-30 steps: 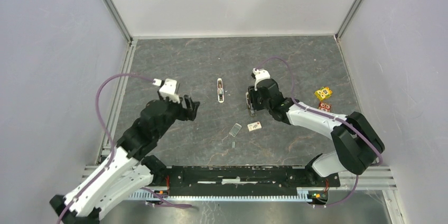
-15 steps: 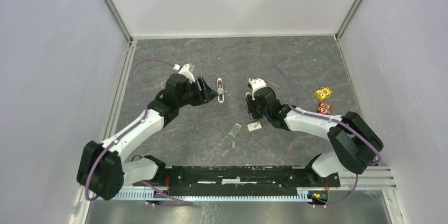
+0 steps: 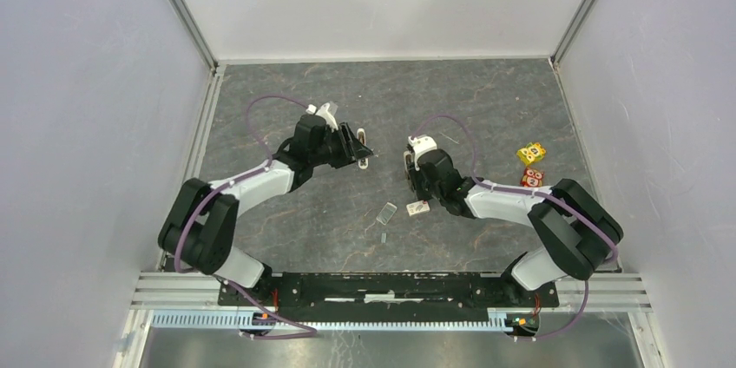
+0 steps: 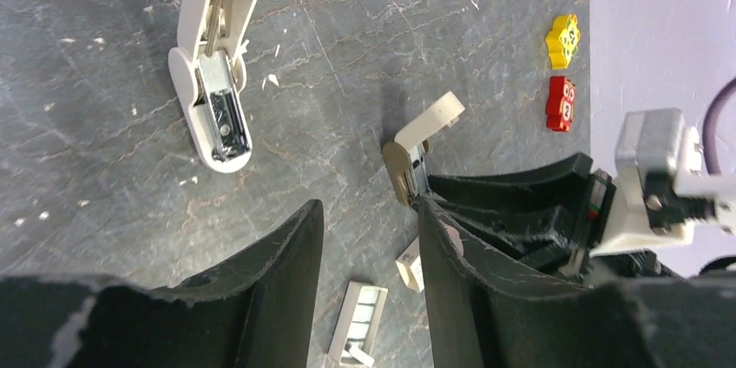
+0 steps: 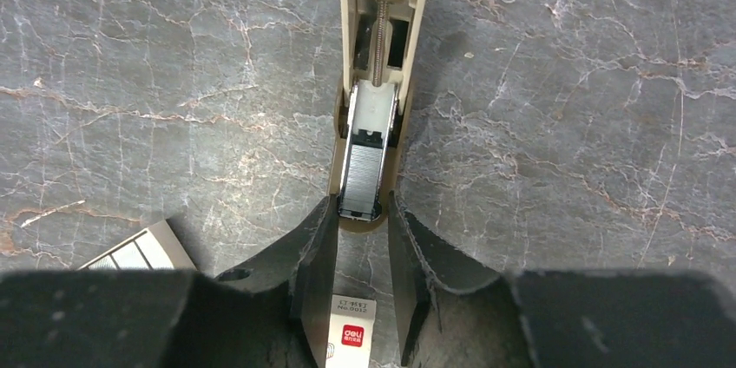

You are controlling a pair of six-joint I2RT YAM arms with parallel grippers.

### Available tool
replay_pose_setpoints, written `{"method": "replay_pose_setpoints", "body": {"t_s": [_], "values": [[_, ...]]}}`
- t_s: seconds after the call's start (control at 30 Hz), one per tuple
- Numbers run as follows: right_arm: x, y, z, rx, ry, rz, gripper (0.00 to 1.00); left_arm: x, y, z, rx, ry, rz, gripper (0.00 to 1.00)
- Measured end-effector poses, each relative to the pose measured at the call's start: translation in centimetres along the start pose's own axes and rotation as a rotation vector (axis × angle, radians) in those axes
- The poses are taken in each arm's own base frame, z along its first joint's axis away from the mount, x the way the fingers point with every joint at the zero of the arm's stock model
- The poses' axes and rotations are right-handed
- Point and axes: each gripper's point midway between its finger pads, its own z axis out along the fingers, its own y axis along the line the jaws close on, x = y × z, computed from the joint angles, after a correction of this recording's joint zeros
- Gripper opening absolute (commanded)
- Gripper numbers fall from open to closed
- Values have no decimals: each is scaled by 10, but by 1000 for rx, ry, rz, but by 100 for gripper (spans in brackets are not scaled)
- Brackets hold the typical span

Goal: Load the staples into the stapler

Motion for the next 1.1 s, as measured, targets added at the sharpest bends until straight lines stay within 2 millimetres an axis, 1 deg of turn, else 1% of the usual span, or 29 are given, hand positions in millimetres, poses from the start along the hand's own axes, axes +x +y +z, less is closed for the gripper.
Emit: {"method": "replay_pose_setpoints", "body": {"t_s": [0.13, 0.27, 0.37, 0.53, 0.67, 0.8, 0.97, 1.1], "values": [[-3, 1, 2, -6, -21, -8, 24, 5, 4, 22, -5, 26, -16, 51], [-3, 1, 3, -10, -39, -16, 21, 7, 1, 46, 0, 46, -15, 49], [-3, 1, 3, -14, -55, -24, 16, 6, 2, 66, -6, 57, -14, 48], [-3, 1, 2, -25, -80, -42, 14, 16, 4, 95, -15, 96, -11, 48], [-3, 2, 2, -34, -97, -56, 14, 28, 4, 112, -2, 122, -25, 45], [-3, 2, 2, -38, -103, -67, 14, 44, 5, 122, 26, 163, -62, 43], [-4, 2, 2, -39, -106, -77, 14, 49, -11, 123, 86, 174, -58, 44], [-4, 2, 2, -39, -108, -80, 14, 66, -23, 121, 127, 207, -40, 44]]}}
